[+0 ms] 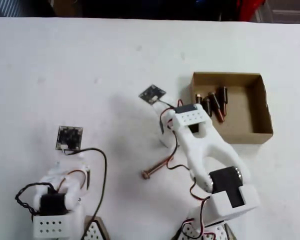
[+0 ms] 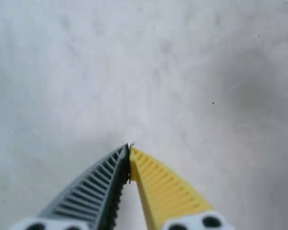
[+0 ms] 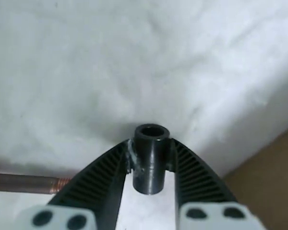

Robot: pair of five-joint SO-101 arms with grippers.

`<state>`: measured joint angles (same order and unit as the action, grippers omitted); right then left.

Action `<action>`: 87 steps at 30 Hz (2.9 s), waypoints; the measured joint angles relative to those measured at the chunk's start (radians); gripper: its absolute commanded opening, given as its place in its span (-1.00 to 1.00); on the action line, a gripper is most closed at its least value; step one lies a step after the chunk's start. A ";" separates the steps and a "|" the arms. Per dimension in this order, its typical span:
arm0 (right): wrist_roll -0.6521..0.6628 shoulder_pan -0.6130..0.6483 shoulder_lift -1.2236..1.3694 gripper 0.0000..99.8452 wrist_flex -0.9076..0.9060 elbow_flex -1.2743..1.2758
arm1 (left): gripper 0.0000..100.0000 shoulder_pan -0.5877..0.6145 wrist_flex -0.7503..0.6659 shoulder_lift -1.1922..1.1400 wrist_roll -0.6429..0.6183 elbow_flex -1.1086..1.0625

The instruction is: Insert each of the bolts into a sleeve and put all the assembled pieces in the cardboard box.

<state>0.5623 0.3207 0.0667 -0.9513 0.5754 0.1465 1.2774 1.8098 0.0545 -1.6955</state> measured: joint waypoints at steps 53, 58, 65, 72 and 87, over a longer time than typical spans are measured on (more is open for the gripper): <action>0.061 0.018 0.002 -0.73 -0.055 -0.002 | -0.95 0.000 0.000 0.000 0.000 0.000; 0.061 0.043 0.008 -0.79 -0.055 -0.002 | -0.95 0.000 0.000 0.000 0.000 0.000; 0.061 0.043 0.117 -0.95 -0.051 -0.048 | -0.95 0.000 0.000 0.000 0.000 0.000; 0.061 0.043 0.141 -0.97 -0.048 -0.075 | -0.95 0.000 0.000 0.000 0.000 0.000; 0.061 0.101 -0.077 -0.97 -0.161 -0.069 | -0.95 0.000 0.000 0.000 0.000 0.000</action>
<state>0.6237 0.4219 -0.0100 -1.1124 0.5063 0.1465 1.2774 1.8098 0.0545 -1.6955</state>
